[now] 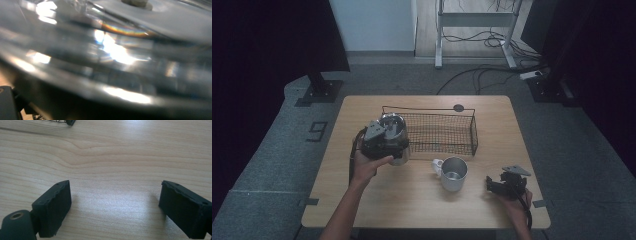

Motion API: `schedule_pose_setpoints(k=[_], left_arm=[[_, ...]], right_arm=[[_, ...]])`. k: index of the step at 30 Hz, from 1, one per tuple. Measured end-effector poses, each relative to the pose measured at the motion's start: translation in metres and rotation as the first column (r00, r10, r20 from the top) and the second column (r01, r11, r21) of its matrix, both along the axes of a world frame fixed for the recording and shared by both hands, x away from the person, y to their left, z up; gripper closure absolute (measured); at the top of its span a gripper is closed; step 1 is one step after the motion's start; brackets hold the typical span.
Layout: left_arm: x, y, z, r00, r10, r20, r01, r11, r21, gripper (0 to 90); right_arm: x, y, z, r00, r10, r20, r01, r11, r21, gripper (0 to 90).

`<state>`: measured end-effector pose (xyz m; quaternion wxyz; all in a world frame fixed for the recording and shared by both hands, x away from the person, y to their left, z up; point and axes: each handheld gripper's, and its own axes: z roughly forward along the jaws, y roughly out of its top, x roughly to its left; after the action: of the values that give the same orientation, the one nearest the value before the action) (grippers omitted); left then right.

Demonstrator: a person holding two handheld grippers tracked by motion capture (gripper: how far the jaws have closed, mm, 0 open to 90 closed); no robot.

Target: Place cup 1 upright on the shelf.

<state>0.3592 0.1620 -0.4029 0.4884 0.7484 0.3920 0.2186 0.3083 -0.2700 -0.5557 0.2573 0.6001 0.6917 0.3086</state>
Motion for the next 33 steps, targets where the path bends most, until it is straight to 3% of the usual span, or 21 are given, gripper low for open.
schedule_pose_setpoints(k=[14,33], left_arm=[[0.006,-0.005,0.009,0.9997,-0.014,0.020,0.014,0.9998,0.012,3.5],[0.019,-0.008,0.017,0.9999,-0.010,0.003,0.010,0.9999,0.002,3.6]], right_arm=[[0.000,0.000,0.000,1.0000,0.000,0.000,0.000,1.0000,0.000,10.4],[0.001,-0.001,0.000,1.0000,0.000,-0.003,0.000,1.0000,-0.002,10.6]])
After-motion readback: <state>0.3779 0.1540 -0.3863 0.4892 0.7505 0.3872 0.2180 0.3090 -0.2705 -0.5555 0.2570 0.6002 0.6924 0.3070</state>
